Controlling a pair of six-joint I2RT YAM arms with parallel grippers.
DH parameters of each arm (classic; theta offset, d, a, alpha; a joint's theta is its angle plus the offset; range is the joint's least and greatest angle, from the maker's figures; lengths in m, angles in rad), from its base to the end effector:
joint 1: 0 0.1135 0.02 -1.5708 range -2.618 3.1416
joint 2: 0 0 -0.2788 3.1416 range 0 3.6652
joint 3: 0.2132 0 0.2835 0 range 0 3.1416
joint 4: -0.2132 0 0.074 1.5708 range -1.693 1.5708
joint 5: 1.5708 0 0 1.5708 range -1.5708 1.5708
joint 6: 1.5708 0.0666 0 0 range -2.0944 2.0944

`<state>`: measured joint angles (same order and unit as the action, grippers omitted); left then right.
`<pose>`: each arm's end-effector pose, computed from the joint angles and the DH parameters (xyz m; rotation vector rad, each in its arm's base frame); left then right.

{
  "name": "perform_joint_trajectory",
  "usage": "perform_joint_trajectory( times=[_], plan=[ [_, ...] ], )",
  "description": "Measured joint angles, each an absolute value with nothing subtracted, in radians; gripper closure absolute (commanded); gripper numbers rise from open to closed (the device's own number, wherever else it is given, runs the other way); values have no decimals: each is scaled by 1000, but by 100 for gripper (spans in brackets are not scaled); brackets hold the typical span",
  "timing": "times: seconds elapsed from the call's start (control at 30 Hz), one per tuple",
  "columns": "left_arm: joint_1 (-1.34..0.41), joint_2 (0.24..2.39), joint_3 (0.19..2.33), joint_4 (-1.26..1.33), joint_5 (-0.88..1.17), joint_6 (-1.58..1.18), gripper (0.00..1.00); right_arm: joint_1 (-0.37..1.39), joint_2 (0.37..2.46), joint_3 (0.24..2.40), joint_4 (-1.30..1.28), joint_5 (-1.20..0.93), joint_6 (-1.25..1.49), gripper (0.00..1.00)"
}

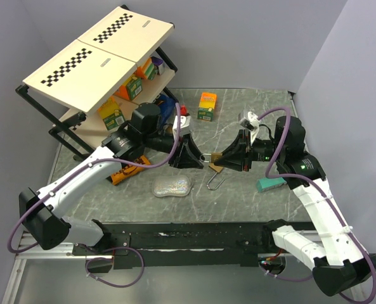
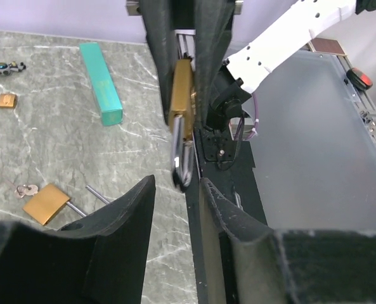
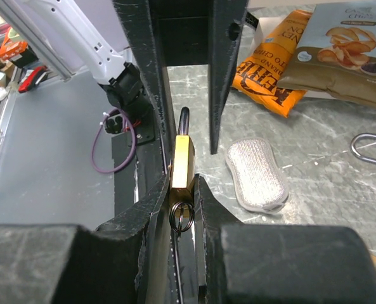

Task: Lock with the key
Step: Lock the lock.

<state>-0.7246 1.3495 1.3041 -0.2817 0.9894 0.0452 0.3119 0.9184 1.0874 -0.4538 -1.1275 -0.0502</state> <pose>0.2200 -0.2691 0.3973 1.3566 1.4451 -1.3818 0.1835 0.1224 0.4120 -1.0820 1.5049 1.2137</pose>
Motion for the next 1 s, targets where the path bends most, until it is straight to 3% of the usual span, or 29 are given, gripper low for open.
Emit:
perform_joint_trajectory(
  times=[0.17,0.47,1.0],
  plan=[
    [-736,1336,1304,-281,989,49,65,317,918,1087,-464,-1125,-64,100],
    [-737,1332,1305,-272,987,34,99,324,918,1087,-484,-1129,-84,100],
    [-760,1340,1305,-250,980,-76,99,348,905,1077,-473,-1117,-87,100]
  ],
)
